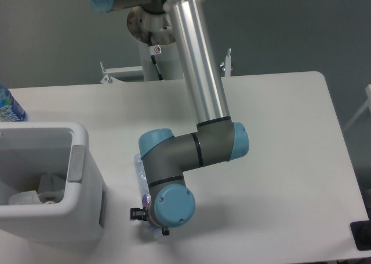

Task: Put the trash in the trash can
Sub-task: 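Rotate the gripper and grasp the water bottle by its cap end, then lift the bottle, carry it over the bin and release it inside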

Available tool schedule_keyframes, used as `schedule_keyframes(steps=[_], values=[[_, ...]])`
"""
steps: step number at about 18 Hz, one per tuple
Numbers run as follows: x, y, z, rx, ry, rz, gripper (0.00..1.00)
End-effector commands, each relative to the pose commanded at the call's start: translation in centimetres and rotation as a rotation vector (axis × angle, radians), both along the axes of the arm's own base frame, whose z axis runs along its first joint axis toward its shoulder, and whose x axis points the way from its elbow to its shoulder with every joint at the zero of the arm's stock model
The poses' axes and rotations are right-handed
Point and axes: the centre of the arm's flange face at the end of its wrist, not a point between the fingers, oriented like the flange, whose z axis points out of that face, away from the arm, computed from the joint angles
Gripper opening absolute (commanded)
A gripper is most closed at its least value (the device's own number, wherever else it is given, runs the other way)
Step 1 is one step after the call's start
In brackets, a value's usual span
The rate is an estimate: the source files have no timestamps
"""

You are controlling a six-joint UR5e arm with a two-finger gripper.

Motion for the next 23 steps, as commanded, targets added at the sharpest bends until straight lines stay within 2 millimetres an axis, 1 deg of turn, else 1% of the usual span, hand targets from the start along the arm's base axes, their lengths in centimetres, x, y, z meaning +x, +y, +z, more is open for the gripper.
schedule_keyframes(steps=[1,2,4,5,7,8,9,11,13,16,18,21,23], values=[[0.0,0.1,0.2,0.005,0.004,0.000,0.07],[-0.2,0.2,0.5,0.011,0.008,0.000,0.03],[-0.3,0.4,1.7,0.033,0.020,0.001,0.03],[-0.3,0.5,2.8,0.048,0.029,-0.002,0.03],[-0.6,0.9,5.8,0.117,0.065,-0.010,0.03],[-1.0,1.3,7.3,0.178,0.095,-0.009,0.03],[-1.6,1.9,8.9,0.260,0.129,0.000,0.03],[-1.9,2.5,12.8,0.420,0.181,-0.001,0.03],[-3.3,1.8,17.0,0.546,0.217,0.009,0.03],[-3.9,1.1,22.5,0.697,0.229,-0.006,0.03],[-3.6,0.4,25.7,0.775,0.237,-0.013,0.03],[-2.4,-1.2,31.2,0.913,0.203,-0.038,0.04],[-0.7,-2.2,35.0,1.000,0.170,-0.060,0.04]])
